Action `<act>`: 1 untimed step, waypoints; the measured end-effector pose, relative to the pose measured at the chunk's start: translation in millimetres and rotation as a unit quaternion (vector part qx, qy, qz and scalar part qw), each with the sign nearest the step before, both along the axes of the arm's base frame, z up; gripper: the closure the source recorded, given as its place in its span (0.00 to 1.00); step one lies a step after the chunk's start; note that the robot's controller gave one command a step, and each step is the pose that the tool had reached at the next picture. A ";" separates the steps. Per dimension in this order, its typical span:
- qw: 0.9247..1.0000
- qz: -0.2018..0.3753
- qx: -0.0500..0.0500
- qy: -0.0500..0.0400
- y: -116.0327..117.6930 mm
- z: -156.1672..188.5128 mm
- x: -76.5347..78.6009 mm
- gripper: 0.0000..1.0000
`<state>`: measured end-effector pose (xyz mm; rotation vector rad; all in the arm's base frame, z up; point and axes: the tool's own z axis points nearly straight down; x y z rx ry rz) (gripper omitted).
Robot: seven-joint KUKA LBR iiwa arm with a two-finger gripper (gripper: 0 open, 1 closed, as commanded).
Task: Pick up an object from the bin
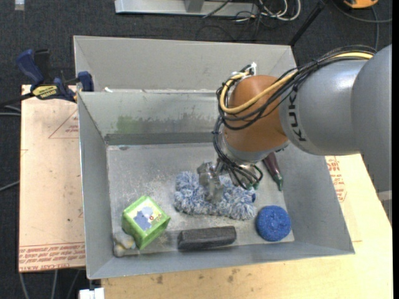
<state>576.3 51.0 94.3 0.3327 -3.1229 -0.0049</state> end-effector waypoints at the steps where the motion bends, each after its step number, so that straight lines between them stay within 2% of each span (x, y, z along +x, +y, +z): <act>1: 1.000 0.000 0.000 0.000 -0.1 0.0 0.0 1.00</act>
Offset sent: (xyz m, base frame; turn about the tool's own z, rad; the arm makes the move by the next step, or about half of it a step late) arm 0.0406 -0.0116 0.1318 0.0185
